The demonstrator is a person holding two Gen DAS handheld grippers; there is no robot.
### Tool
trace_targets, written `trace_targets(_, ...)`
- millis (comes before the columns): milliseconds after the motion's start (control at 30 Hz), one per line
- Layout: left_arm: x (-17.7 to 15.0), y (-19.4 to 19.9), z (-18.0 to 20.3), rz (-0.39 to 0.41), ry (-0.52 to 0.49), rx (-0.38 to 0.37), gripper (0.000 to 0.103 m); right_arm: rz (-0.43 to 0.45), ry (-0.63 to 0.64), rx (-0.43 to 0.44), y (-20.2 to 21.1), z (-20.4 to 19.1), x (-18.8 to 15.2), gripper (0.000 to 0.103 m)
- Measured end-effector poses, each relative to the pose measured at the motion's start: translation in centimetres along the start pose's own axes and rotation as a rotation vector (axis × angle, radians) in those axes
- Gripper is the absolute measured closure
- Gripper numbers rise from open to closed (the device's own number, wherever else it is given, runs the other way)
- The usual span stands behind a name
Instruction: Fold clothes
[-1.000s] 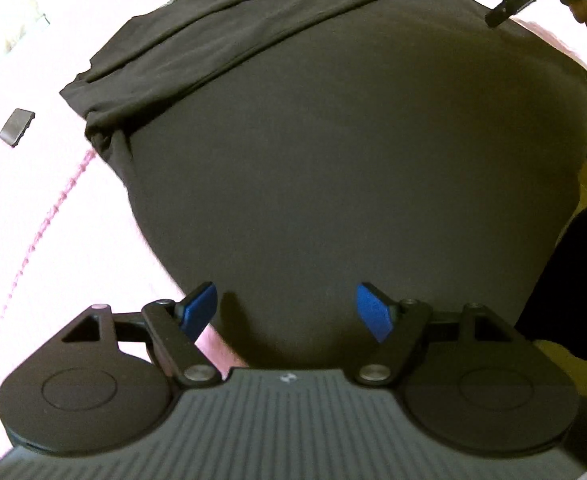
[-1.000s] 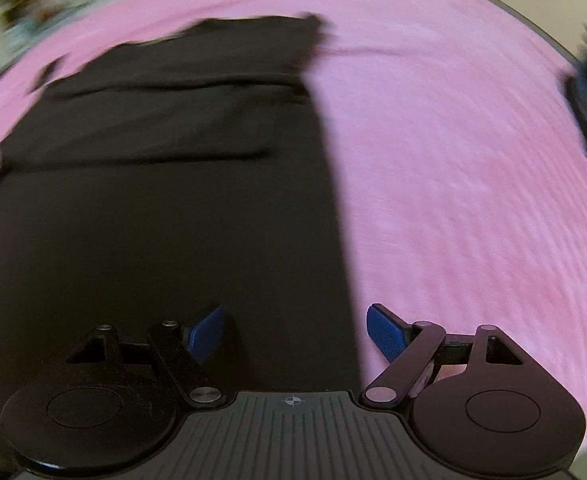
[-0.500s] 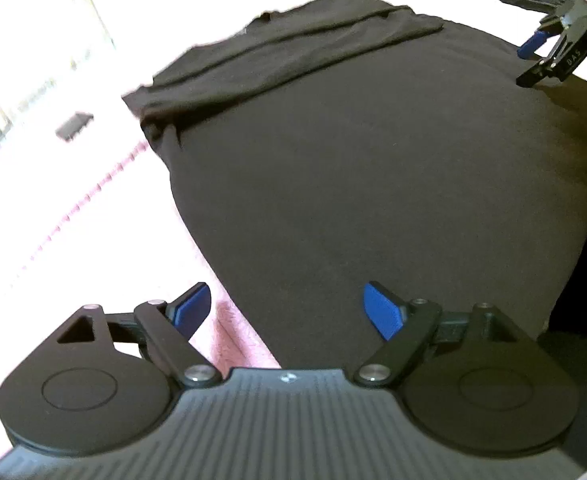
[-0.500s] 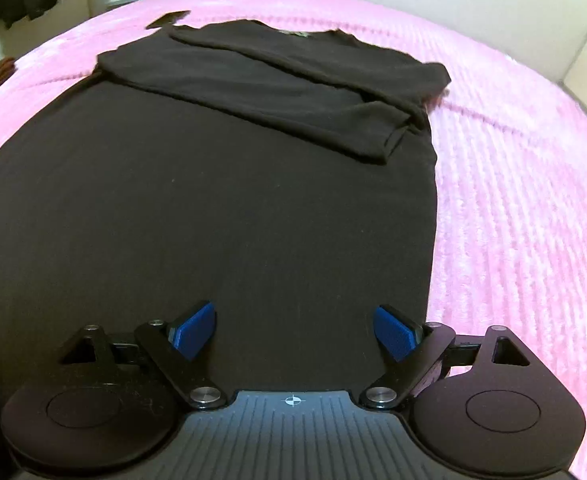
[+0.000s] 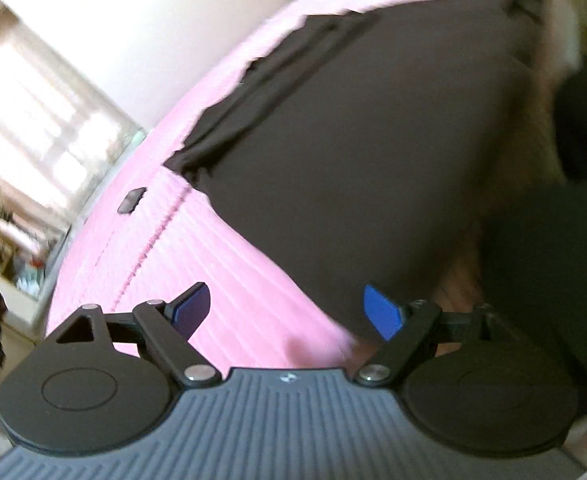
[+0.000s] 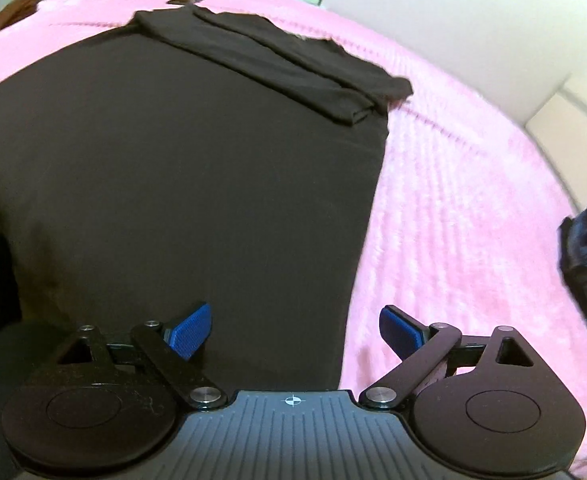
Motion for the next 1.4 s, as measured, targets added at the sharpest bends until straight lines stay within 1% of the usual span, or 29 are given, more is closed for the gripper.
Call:
trace_targets(67,-1.3,1.2,2.4,0.012,-0.123,0.015,0.021,0.006,-0.007,0.004,0.6,-0.5,-0.7,0.010)
trace_targets(100,-1.9,1.5,3.9,0.023,-0.208,0.022,0.021,0.010,-0.010,0.007,1.0,-0.8,-1.1,0.010)
trace_targets(167,-2.7,1.4,6.6,0.061,-0.380,0.063,0.021,0.021,-0.011,0.007,1.3,-1.2,-1.5,0.010)
trace_targets(333,-4.6,-2.0,10.1,0.115,-0.697,0.193,0.021,0.057,-0.018,-0.001,1.9,-1.4,-1.4,0.010)
trace_targets(400,-4.5,-3.4,10.0,0.129,-0.749,0.243,0.024,0.080,-0.004,0.003,2.2,-1.8,-1.3,0.010)
trace_targets(433,-4.1,-3.6,9.8,0.144,-0.748,0.251,0.025,0.091,0.004,0.006,2.4,-2.0,-1.2,0.010)
trace_targets(467,-3.7,-3.7,9.7,0.160,-0.744,0.259,0.028,0.103,0.012,0.009,2.5,-2.2,-1.2,0.010)
trace_targets(500,-3.1,-3.4,9.4,0.187,-0.722,0.261,0.034,0.114,0.019,0.011,2.7,-2.4,-1.1,0.010)
trace_targets(533,-2.4,-2.7,8.9,0.216,-0.684,0.258,0.037,0.126,0.027,0.014,2.9,-2.6,-1.1,0.010)
trace_targets(567,-1.8,-2.1,8.4,0.246,-0.646,0.256,0.042,0.137,0.034,0.017,3.0,-2.8,-1.0,0.010)
trace_targets(633,-0.4,-0.8,7.2,0.289,-0.559,0.250,0.057,0.160,0.050,0.022,3.4,-3.2,-0.9,0.010)
trace_targets(667,0.2,-0.3,6.5,0.296,-0.513,0.235,0.075,0.172,0.057,0.025,3.6,-3.4,-0.9,0.010)
trace_targets(700,0.8,0.1,5.9,0.296,-0.478,0.220,0.086,0.183,0.065,0.027,3.7,-3.6,-0.8,0.010)
trace_targets(767,1.6,0.4,5.1,0.285,-0.426,0.180,0.093,0.206,0.080,0.032,4.1,-4.1,-0.7,0.010)
trace_targets(800,1.9,0.4,4.9,0.277,-0.410,0.159,0.095,0.211,0.118,0.040,4.2,-4.9,-0.9,0.010)
trace_targets(900,2.3,0.0,4.8,0.267,-0.423,0.123,0.096,0.209,0.201,0.044,4.0,-6.7,-1.4,0.010)
trace_targets(1000,2.3,-0.4,4.8,0.252,-0.422,0.084,0.097,0.221,0.202,0.077,3.9,-8.0,-1.7,0.010)
trace_targets(1067,2.5,-0.3,4.4,0.250,-0.396,0.061,0.097,0.221,0.224,0.102,3.5,-9.0,-1.8,0.010)
trace_targets(1133,2.7,-0.3,3.4,0.239,-0.318,0.030,0.097,0.234,0.274,0.132,3.1,-10.3,-1.4,0.010)
trace_targets(1167,2.9,-0.1,2.9,0.238,-0.263,0.018,0.097,0.243,0.290,0.148,3.0,-10.9,-1.0,0.010)
trace_targets(1233,3.7,0.2,1.2,0.233,-0.129,-0.010,0.097,0.270,0.245,0.206,3.0,-11.9,0.6,0.010)
trace_targets(1300,4.5,0.3,-0.4,0.225,-0.010,-0.040,0.098,0.320,0.198,0.282,3.9,-13.6,2.5,0.010)
trace_targets(1333,4.9,0.4,-1.0,0.227,0.033,-0.053,0.098,0.342,0.203,0.317,4.2,-14.6,3.5,0.010)
trace_targets(1400,5.5,0.9,-2.0,0.231,0.099,-0.070,0.098,0.370,0.279,0.383,4.4,-18.0,5.4,0.010)
Point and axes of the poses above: each gripper's, at about its wrist camera, not at the fingertips, and y roughly against the way its jaws point, z to its right, x to its top, the point moved 9 cm from there along -y, roughly the way its jaws point, and after that the axes turned 4 degrees about x, right-handed, at the moved point
